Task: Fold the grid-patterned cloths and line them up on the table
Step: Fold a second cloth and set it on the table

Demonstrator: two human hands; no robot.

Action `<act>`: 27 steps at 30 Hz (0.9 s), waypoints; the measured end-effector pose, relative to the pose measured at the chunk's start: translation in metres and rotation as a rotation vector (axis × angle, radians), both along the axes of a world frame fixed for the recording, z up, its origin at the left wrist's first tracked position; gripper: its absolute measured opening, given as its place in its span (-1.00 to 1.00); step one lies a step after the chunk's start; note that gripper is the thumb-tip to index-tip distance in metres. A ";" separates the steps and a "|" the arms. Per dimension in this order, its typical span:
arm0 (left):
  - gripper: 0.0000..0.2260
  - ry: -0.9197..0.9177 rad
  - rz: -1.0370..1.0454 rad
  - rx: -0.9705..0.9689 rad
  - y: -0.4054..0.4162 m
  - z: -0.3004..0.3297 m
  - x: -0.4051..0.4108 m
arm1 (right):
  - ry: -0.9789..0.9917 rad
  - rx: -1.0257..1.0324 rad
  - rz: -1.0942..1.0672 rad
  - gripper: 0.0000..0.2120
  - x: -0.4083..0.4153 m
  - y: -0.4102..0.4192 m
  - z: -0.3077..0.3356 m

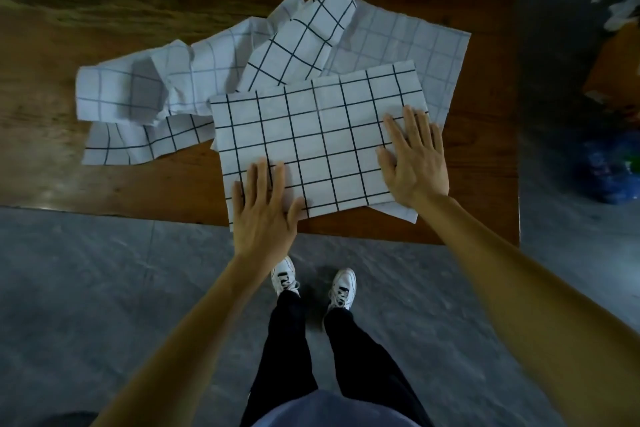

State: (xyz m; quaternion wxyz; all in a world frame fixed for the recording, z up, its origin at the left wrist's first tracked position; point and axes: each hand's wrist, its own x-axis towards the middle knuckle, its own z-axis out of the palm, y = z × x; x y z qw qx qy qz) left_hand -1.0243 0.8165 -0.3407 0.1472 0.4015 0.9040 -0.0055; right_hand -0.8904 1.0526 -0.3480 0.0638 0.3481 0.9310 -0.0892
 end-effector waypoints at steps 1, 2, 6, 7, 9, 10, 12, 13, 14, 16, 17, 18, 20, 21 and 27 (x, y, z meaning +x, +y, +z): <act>-0.37 0.016 0.022 -0.004 0.001 0.003 0.001 | 0.001 0.000 -0.002 -0.42 0.000 0.000 0.000; -0.38 0.032 0.033 0.012 0.008 0.007 0.002 | 0.001 0.000 -0.003 -0.42 0.000 0.000 0.001; -0.42 -0.052 -0.023 0.166 0.074 0.015 0.018 | -0.014 0.007 -0.006 -0.42 -0.001 0.000 0.001; -0.42 -0.079 -0.057 0.181 0.087 0.013 0.025 | -0.014 0.010 -0.006 -0.42 0.000 0.000 0.000; -0.42 -0.087 -0.122 0.149 0.090 0.004 0.029 | -0.004 0.014 -0.006 -0.41 0.000 0.000 0.000; -0.42 -0.071 -0.136 0.115 0.081 0.000 0.025 | 0.000 0.014 -0.004 -0.41 0.000 0.000 0.000; -0.38 -0.031 -0.101 0.067 0.052 -0.007 0.011 | 0.004 0.016 0.001 -0.41 -0.001 0.000 0.001; -0.36 -0.010 -0.075 0.056 0.036 -0.008 0.002 | 0.004 0.016 -0.001 -0.42 0.000 0.001 0.001; -0.35 0.004 -0.053 0.046 0.020 -0.007 -0.004 | 0.003 0.012 -0.001 -0.42 0.000 0.001 0.001; -0.35 -0.007 -0.033 0.042 -0.001 -0.003 -0.012 | -0.005 0.009 0.003 -0.42 0.001 0.000 0.001; -0.34 -0.020 -0.033 0.039 -0.005 -0.002 -0.013 | -0.013 0.010 0.007 -0.41 0.000 0.001 0.001; -0.33 -0.026 -0.037 0.032 -0.006 -0.002 -0.013 | -0.021 0.011 0.012 -0.41 0.000 0.001 0.001; -0.33 -0.026 -0.047 0.028 -0.004 -0.001 -0.013 | -0.037 0.034 0.020 -0.42 -0.002 0.000 0.006; -0.33 -0.026 -0.046 0.028 -0.004 -0.001 -0.013 | -0.036 0.063 0.037 -0.43 -0.004 -0.004 0.011; -0.32 -0.008 -0.044 0.039 -0.004 -0.004 -0.012 | 0.059 -0.059 0.332 -0.45 -0.052 -0.109 0.030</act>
